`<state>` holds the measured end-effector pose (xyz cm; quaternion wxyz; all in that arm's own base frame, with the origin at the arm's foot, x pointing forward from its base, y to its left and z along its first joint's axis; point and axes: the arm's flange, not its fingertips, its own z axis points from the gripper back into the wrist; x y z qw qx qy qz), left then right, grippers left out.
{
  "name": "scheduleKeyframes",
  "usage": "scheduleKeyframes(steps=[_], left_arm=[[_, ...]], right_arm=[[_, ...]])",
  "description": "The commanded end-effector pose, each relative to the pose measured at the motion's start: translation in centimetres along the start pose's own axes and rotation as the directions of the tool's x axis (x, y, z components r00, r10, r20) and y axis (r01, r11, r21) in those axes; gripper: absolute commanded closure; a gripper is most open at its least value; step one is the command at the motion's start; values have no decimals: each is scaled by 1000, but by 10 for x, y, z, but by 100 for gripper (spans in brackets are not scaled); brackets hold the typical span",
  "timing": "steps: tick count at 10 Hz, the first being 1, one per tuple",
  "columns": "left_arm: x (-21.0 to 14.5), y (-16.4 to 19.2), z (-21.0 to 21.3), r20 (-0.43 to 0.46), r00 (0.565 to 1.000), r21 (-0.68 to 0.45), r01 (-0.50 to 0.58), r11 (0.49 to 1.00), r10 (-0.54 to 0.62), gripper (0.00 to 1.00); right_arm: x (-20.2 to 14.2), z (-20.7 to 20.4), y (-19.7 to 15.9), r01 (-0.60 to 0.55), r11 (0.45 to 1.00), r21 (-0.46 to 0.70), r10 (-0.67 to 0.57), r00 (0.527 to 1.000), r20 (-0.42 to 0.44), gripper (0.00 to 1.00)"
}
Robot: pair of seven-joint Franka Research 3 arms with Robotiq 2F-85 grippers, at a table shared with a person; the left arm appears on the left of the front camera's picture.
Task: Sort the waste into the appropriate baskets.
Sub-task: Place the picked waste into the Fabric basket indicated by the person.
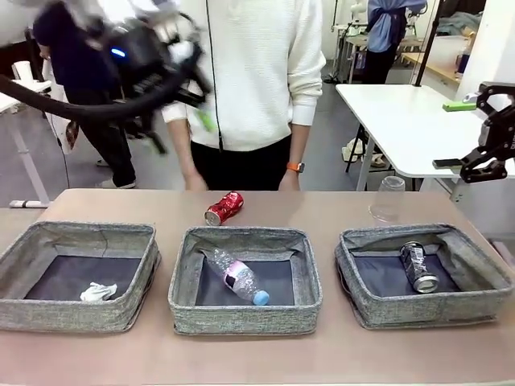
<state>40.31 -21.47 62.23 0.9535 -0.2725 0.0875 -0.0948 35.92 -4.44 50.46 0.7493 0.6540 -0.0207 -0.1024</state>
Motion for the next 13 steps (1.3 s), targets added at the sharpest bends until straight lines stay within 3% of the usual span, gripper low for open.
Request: scheduleKeyframes(steps=[1,2,3,5,6,8,9,10,11,13], left_arm=[[24,77,42,-108,994,-135,1,991,-16,0],[26,117,62,-30,1000,-248,-1,969,-7,0],[20,154,74,68,994,-349,-59,935,88,0],[-17,219,73,196,929,-509,-177,842,314,0],[-38,248,62,213,908,-586,-176,791,360,0],[-75,302,38,195,873,-726,-177,664,446,0],[-84,319,27,156,876,-785,-172,596,457,0],[-80,318,20,38,901,-810,-225,542,431,0],[-75,318,37,145,866,-728,-235,644,479,0],[-75,318,37,145,866,-728,-235,644,479,0]], right_arm=[[-2,0,0,-9,1000,-7,9,1000,0,0],[-2,0,0,-9,1000,-7,9,1000,0,0],[-2,0,0,-9,1000,-7,9,1000,0,0],[-2,0,0,-9,1000,-7,9,1000,0,0],[-2,0,0,-9,1000,-7,9,1000,0,0],[-2,0,0,-9,1000,-7,9,1000,0,0],[-2,0,0,-9,1000,-7,9,1000,0,0],[-2,0,0,-9,1000,-7,9,1000,0,0],[-2,0,0,-9,1000,-7,9,1000,0,0],[-2,0,0,-9,1000,-7,9,1000,0,0]])
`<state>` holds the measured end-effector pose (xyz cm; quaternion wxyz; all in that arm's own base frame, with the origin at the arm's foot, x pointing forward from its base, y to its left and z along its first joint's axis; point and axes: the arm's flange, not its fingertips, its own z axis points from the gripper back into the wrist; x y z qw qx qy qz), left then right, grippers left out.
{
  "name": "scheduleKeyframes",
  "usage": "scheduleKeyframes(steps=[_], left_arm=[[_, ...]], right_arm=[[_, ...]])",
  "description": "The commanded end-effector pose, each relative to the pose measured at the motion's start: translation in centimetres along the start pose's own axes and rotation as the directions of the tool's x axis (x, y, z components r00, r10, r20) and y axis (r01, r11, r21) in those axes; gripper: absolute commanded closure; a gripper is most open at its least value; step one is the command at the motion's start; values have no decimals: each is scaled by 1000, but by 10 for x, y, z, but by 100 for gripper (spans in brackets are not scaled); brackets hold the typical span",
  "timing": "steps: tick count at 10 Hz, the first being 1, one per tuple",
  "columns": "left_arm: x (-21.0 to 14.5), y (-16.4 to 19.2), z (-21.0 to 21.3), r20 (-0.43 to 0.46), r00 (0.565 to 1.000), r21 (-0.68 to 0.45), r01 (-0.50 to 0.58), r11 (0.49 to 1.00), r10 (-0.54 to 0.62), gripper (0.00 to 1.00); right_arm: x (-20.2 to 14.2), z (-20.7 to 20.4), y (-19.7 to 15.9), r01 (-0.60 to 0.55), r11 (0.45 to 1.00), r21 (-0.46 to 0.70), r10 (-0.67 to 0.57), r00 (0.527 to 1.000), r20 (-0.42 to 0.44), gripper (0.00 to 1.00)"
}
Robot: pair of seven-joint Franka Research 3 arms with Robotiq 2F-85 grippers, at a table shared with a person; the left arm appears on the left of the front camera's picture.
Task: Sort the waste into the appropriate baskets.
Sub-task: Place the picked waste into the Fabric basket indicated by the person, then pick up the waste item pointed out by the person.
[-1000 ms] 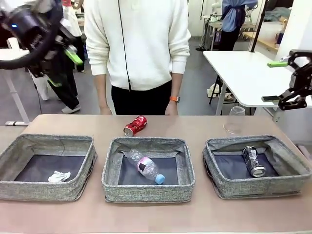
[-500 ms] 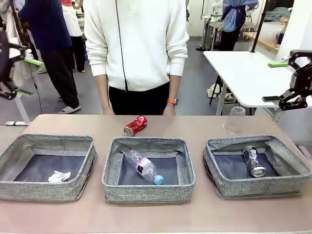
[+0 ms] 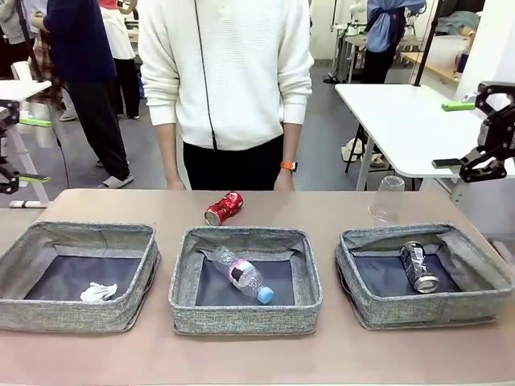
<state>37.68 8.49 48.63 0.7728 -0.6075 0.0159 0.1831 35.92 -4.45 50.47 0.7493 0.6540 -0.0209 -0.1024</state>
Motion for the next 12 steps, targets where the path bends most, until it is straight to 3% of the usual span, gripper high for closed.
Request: scheduleKeyframes(steps=[1,12], left_arm=[[3,-6,2,14,1000,30,8,1000,-8,0],[3,-6,2,14,1000,30,8,1000,-8,0]], right_arm=[[-2,0,0,-9,1000,-7,9,1000,-1,0],[-2,0,0,-9,1000,-7,9,1000,-1,0]])
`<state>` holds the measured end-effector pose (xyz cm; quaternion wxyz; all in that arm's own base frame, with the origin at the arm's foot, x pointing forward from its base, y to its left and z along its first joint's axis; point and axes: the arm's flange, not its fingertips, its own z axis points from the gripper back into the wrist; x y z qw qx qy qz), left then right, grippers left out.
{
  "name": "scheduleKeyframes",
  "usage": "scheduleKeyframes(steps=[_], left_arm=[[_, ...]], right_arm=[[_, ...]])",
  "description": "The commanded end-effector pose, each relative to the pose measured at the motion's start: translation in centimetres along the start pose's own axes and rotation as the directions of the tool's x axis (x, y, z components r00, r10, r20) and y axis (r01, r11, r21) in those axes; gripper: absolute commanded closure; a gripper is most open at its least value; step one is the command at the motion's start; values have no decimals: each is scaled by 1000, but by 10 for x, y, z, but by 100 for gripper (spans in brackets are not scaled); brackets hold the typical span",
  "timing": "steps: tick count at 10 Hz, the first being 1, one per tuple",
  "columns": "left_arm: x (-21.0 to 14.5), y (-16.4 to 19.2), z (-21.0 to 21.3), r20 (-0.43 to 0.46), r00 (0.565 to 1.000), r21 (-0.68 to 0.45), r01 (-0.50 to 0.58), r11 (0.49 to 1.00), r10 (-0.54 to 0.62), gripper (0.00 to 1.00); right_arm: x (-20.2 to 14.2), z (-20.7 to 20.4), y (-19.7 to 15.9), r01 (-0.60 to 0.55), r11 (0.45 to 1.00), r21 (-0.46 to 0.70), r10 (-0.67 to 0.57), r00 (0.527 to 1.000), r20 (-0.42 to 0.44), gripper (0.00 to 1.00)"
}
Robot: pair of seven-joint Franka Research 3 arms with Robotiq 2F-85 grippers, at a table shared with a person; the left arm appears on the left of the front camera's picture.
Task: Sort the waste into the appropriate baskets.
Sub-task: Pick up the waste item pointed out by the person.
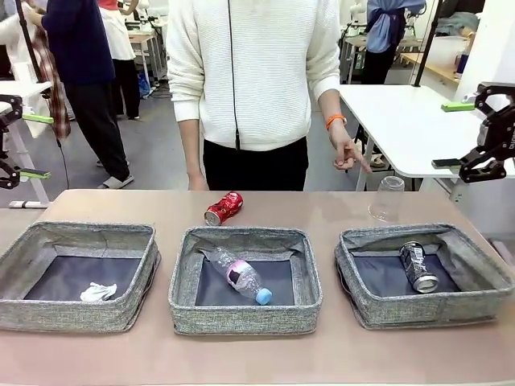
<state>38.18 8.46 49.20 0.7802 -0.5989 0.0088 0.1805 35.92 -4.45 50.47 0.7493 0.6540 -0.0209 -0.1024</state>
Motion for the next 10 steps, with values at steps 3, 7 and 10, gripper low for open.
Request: scheduleKeyframes(steps=[3,7,10], left_arm=[[0,1,2,2,1000,10,-7,1000,7,0],[0,1,2,2,1000,10,-7,1000,7,0],[0,1,2,2,1000,10,-7,1000,7,0]], right_arm=[[-2,0,0,-9,1000,-7,9,1000,-1,0],[20,-23,7,-540,839,-68,539,806,246,0],[18,-9,15,-414,909,-46,416,895,162,0]])
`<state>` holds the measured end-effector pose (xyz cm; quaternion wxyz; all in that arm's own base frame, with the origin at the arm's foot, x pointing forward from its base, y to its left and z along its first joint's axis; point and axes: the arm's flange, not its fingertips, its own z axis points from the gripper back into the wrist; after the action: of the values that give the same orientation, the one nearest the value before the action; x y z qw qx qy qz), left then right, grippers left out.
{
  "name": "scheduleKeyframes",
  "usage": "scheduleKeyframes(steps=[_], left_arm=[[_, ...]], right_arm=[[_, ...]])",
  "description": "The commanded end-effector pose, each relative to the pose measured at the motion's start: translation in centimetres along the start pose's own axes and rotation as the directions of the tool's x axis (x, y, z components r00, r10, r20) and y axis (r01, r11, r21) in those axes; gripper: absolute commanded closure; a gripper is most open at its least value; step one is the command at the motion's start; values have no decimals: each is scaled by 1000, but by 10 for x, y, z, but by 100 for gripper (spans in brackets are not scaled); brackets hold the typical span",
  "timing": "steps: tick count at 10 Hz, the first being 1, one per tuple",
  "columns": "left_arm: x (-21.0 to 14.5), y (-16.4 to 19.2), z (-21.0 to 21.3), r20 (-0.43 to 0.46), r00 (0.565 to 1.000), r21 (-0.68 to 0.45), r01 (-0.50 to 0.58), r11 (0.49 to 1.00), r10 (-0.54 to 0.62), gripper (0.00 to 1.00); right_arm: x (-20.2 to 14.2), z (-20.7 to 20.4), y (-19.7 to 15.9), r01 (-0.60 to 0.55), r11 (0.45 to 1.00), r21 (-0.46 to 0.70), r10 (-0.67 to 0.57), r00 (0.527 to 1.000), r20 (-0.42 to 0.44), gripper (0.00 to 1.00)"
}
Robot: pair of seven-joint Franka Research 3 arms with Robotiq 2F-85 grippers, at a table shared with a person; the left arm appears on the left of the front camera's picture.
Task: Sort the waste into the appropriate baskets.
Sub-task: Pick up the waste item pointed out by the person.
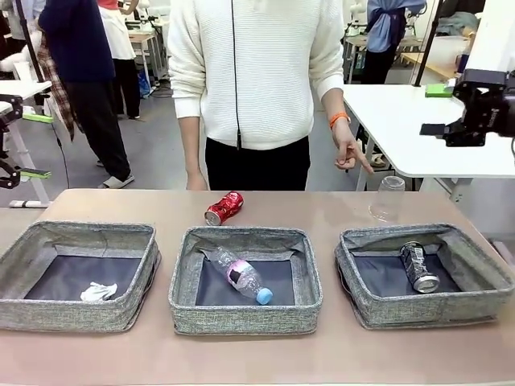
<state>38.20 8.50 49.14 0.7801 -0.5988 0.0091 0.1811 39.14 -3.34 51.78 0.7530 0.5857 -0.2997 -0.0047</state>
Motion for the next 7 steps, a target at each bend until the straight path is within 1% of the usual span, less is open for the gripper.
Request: scheduleKeyframes(steps=[1,2,3,4,5,6,7], left_arm=[[-1,1,1,2,1000,10,-6,1000,5,0],[-1,1,1,2,1000,10,-6,1000,5,0],[-1,1,1,2,1000,10,-6,1000,5,0],[-1,1,1,2,1000,10,-6,1000,5,0],[-1,1,1,2,1000,10,-6,1000,5,0],[-1,1,1,2,1000,10,-6,1000,5,0],[-1,1,1,2,1000,10,-6,1000,5,0]], right_arm=[[-9,8,2,100,994,50,-93,987,-130,0],[0,0,0,0,1000,0,0,1000,0,0],[30,-7,-29,-252,967,-37,254,950,180,0],[64,-11,-68,-486,835,-256,550,740,388,0],[85,-14,-107,-574,770,-279,637,661,396,0],[96,-15,-130,-546,764,-343,645,646,408,0],[103,-14,-152,-489,734,-471,669,644,373,0]])
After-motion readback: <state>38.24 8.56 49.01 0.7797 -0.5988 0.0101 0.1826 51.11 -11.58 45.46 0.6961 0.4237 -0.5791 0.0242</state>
